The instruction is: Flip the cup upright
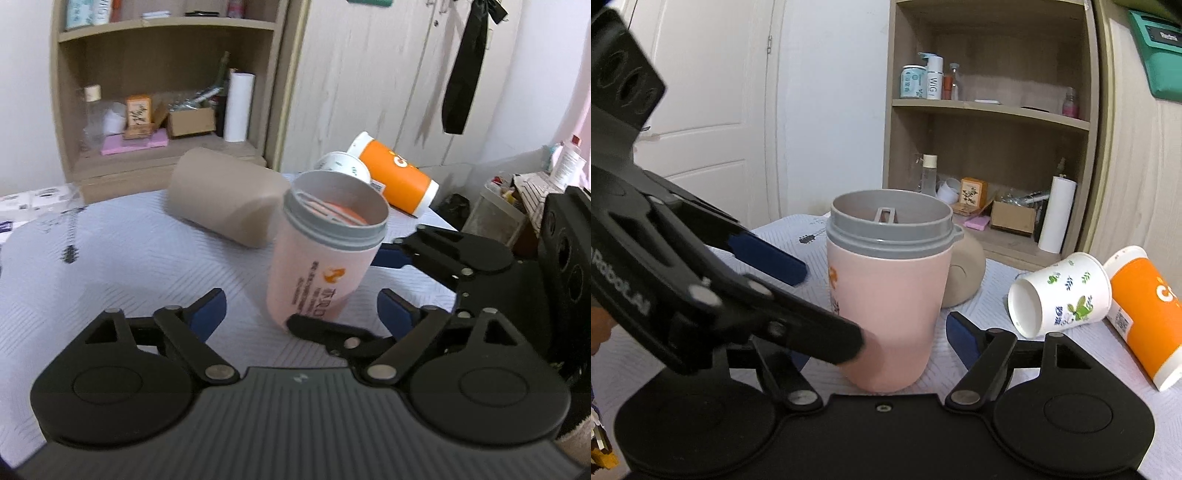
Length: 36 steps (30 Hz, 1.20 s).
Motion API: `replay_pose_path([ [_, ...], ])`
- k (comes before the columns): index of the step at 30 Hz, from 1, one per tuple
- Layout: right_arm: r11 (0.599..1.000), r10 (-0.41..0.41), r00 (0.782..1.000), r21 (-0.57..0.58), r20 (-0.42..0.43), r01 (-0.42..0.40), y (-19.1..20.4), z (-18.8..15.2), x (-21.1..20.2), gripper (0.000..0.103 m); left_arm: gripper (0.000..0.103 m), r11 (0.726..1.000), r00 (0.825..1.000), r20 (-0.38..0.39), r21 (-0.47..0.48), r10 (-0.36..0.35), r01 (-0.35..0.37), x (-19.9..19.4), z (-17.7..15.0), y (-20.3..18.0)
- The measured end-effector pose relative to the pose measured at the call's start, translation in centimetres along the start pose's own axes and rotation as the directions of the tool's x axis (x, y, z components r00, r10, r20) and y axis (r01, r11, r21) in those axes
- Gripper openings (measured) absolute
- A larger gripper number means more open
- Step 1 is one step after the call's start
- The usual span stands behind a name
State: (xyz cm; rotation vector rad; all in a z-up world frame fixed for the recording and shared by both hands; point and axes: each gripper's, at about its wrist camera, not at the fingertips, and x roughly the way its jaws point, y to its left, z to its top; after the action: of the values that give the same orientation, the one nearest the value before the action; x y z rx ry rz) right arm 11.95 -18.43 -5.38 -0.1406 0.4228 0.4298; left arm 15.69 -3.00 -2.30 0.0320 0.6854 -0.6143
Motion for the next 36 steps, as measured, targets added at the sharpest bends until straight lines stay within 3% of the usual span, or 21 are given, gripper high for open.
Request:
replay_pose_path([
  [4, 0.998, -0.047, 0.999, 0.034, 0.013, 0.047, 0.1, -0.5, -1.5, 0.080, 0.099, 0.998, 0.999, 0.017, -0.032, 0.049, -0.048, -1.4, -0.6, 0.1],
  [8, 0.994, -0.093, 0.995, 0.059, 0.023, 0.091, 0.7, -1.4, -3.8, 0.080, 0.100, 0.991, 0.991, -0.001, -0.025, 0.134, -0.134, -3.0, -1.1, -0.6],
  [15, 0.985, -0.149, 0.985, 0.099, 0.084, 0.141, 1.7, -0.7, -8.2, 0.080, 0.100, 0.959, 0.960, -0.001, -0.049, 0.281, -0.280, -6.5, -2.1, -2.2],
  [21, 0.981, -0.185, 0.970, 0.092, 0.155, 0.172, 3.5, 0.5, -12.4, 0.081, 0.101, 0.947, 0.950, 0.038, -0.095, 0.311, -0.306, -10.4, -3.1, -3.4],
  [25, 0.976, -0.212, 0.961, 0.090, 0.178, 0.199, 4.6, 1.2, -14.7, 0.083, 0.103, 0.935, 0.932, 0.088, -0.094, 0.351, -0.343, -12.9, -3.7, -4.5],
  [30, 0.967, -0.250, 0.954, 0.094, 0.165, 0.237, 5.4, 1.5, -16.4, 0.084, 0.103, 0.916, 0.905, 0.145, -0.100, 0.399, -0.388, -15.0, -4.4, -5.7],
  [36, 0.953, -0.286, 0.947, 0.148, 0.146, 0.265, 5.3, 1.2, -17.7, 0.087, 0.103, 0.908, 0.894, 0.168, -0.123, 0.416, -0.400, -16.3, -5.3, -6.8],
])
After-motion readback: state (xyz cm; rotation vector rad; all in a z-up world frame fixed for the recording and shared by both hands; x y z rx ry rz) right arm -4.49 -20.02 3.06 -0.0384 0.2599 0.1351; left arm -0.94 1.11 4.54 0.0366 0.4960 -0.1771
